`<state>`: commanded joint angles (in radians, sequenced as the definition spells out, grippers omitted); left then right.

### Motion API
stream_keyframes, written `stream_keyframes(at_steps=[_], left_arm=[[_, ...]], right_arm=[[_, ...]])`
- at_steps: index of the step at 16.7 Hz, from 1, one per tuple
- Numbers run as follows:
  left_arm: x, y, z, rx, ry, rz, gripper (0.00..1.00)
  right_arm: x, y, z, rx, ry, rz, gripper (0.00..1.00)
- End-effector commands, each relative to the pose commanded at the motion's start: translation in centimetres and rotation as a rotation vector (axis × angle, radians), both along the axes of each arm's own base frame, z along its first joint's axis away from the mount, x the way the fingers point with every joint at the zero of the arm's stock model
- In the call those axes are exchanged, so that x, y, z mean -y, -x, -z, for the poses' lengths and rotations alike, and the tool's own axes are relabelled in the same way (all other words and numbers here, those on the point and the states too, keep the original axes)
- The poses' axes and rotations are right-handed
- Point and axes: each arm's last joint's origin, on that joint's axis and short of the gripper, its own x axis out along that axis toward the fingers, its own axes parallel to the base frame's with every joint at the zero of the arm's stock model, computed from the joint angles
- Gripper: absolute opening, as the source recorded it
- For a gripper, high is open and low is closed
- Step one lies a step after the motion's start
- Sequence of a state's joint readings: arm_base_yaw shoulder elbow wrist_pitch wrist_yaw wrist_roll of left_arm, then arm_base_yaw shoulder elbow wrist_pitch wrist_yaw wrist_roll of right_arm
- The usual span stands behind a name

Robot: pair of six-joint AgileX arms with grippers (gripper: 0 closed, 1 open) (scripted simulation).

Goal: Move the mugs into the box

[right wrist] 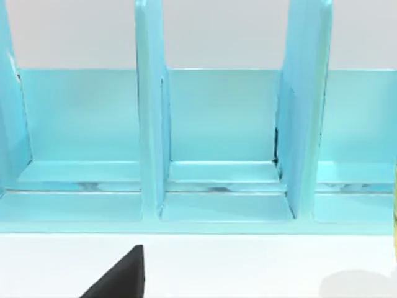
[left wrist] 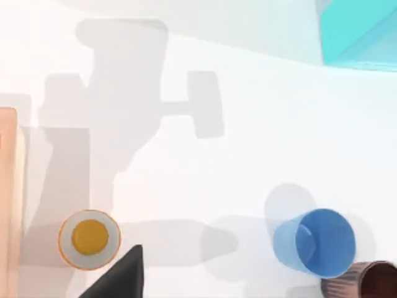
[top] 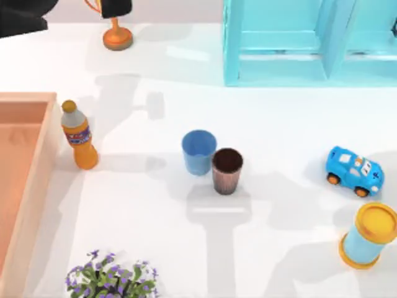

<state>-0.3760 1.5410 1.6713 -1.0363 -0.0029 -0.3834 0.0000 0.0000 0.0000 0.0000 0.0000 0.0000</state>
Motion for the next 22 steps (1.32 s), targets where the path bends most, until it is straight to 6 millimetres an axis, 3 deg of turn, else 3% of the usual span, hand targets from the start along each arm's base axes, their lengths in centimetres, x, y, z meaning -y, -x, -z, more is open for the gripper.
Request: stream_keyframes(at_steps=[3, 6, 9, 12, 16, 22], left_arm=[[4.8, -4.6, 1.2, -0.174, -0.032, 0.016, 1.0], [9.6, -7.7, 4.1, -0.327, -0.082, 0.026, 1.0], [13.8, -9.2, 7.9, -0.452, -0.142, 0.033, 1.0], [16.8, -9.4, 11.5, -0.545, -0.198, 0.037, 1.0], [18.8, -9.1, 14.2, -0.609, -0.244, 0.038, 1.0], [18.7, -9.2, 14.6, -0.615, -0.247, 0.034, 1.0]], right_arm=[[0.0, 0.0, 0.0, 0.0, 0.0, 0.0, 1.0], [0.0, 0.0, 0.0, 0.0, 0.0, 0.0, 1.0], [0.0, 0.0, 0.0, 0.0, 0.0, 0.0, 1.0], [0.0, 0.0, 0.0, 0.0, 0.0, 0.0, 1.0], [0.0, 0.0, 0.0, 0.0, 0.0, 0.0, 1.0], [0.0, 0.0, 0.0, 0.0, 0.0, 0.0, 1.0]])
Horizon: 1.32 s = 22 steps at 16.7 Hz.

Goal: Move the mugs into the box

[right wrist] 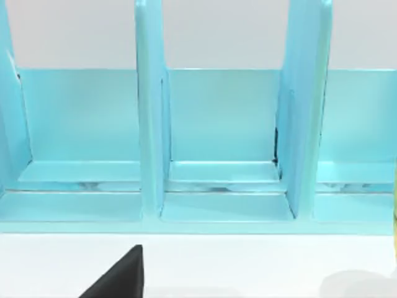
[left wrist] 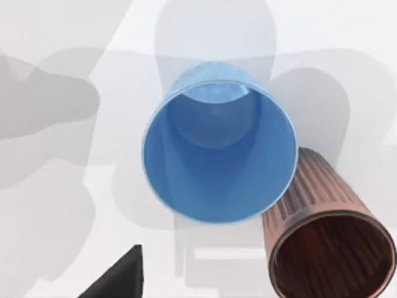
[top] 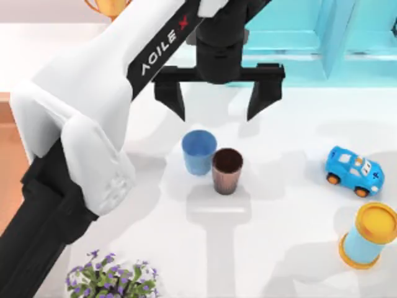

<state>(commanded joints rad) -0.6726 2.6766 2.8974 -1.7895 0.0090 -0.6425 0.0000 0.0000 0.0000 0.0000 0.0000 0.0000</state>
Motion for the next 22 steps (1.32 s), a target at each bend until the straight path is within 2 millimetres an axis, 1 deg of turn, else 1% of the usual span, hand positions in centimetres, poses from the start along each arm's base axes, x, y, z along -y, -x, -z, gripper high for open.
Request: stream_keyframes(at_steps=[2, 5, 9, 12, 14, 16, 20, 22], left_arm=[[0.1, -0.1, 0.2, 0.0, 0.0, 0.001, 1.0], [0.4, -0.4, 1.5, 0.0, -0.001, 0.004, 1.0], [0.7, -0.8, 4.8, -0.003, -0.003, 0.004, 1.0], [0.6, -0.5, 7.5, -0.005, -0.004, 0.004, 1.0], [0.4, -0.2, 8.8, -0.004, -0.004, 0.004, 1.0], [0.4, -0.1, 9.6, -0.002, -0.002, 0.004, 1.0], [0.4, -0.1, 9.7, -0.001, -0.002, 0.004, 1.0], [0.4, -0.1, 9.7, -0.001, -0.002, 0.004, 0.85]], right_arm=[[0.0, 0.0, 0.0, 0.0, 0.0, 0.0, 1.0], [0.0, 0.0, 0.0, 0.0, 0.0, 0.0, 1.0], [0.0, 0.0, 0.0, 0.0, 0.0, 0.0, 1.0], [0.0, 0.0, 0.0, 0.0, 0.0, 0.0, 1.0], [0.0, 0.0, 0.0, 0.0, 0.0, 0.0, 1.0], [0.0, 0.0, 0.0, 0.0, 0.0, 0.0, 1.0], [0.0, 0.0, 0.0, 0.0, 0.0, 0.0, 1.0], [0.0, 0.0, 0.0, 0.0, 0.0, 0.0, 1.0]])
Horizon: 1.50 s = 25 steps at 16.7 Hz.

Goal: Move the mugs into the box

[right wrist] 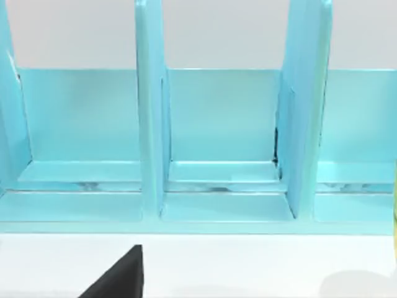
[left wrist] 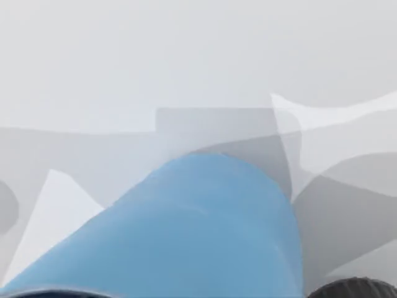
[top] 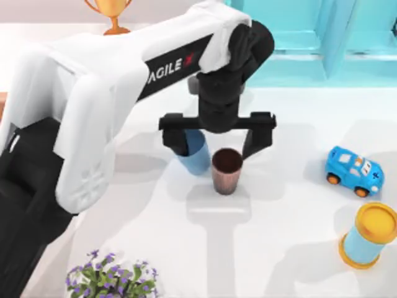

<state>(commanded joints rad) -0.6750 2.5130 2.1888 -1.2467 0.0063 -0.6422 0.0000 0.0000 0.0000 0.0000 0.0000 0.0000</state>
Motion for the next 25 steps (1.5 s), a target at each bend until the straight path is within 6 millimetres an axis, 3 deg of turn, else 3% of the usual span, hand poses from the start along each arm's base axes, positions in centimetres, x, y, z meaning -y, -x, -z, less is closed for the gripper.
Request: stream_keyframes(at_steps=[11, 21, 23, 25], left_arm=[[0.0, 0.0, 0.0, 0.0, 0.0, 0.0, 0.02], [-0.2, 0.0, -0.1, -0.002, -0.002, 0.0, 0.0], [-1.9, -0.4, -1.2, -0.017, -0.013, 0.001, 0.0], [-4.2, -0.7, -4.0, -0.009, -0.006, 0.0, 0.0]], right_arm=[[0.0, 0.0, 0.0, 0.0, 0.0, 0.0, 1.0], [0.0, 0.0, 0.0, 0.0, 0.0, 0.0, 1.0], [0.0, 0.0, 0.0, 0.0, 0.0, 0.0, 1.0], [0.0, 0.0, 0.0, 0.0, 0.0, 0.0, 1.0]])
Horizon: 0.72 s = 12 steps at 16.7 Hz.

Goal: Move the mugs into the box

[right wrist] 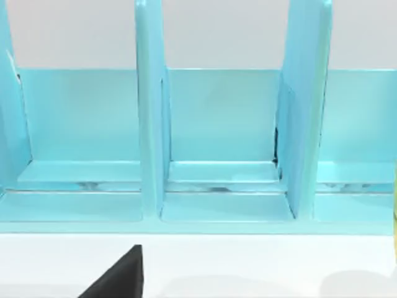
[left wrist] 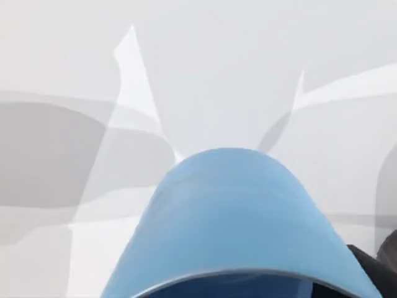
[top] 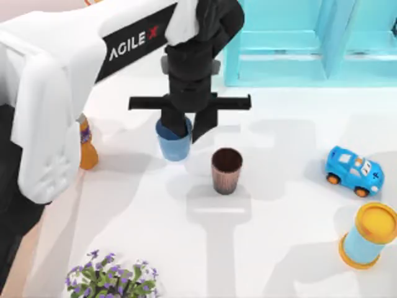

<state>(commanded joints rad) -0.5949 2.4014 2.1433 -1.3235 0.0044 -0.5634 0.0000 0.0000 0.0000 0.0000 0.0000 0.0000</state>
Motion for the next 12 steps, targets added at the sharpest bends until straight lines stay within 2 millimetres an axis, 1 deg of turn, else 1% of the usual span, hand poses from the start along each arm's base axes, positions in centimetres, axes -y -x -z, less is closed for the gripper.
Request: stream_keyframes(at_steps=[1, 3, 4, 5, 6, 10, 12], left_arm=[[-0.8, 0.1, -1.6, 0.016, 0.011, 0.001, 0.0], [-3.4, 0.3, -4.7, 0.031, 0.019, -0.001, 0.0], [-4.7, 0.3, -5.6, 0.023, 0.015, 0.0, 0.0], [-5.5, 0.4, -6.0, 0.015, 0.01, 0.0, 0.0], [-5.8, 0.5, -6.1, 0.01, 0.007, 0.0, 0.0], [-5.6, 0.5, -6.1, 0.013, 0.007, 0.006, 0.0], [-6.3, 1.2, -6.7, -0.003, 0.006, 0.03, 0.0]], right_arm=[[0.0, 0.0, 0.0, 0.0, 0.0, 0.0, 1.0], [0.0, 0.0, 0.0, 0.0, 0.0, 0.0, 1.0], [0.0, 0.0, 0.0, 0.0, 0.0, 0.0, 1.0], [0.0, 0.0, 0.0, 0.0, 0.0, 0.0, 1.0], [0.0, 0.0, 0.0, 0.0, 0.0, 0.0, 1.0], [0.0, 0.0, 0.0, 0.0, 0.0, 0.0, 1.0], [0.0, 0.0, 0.0, 0.0, 0.0, 0.0, 1.0]])
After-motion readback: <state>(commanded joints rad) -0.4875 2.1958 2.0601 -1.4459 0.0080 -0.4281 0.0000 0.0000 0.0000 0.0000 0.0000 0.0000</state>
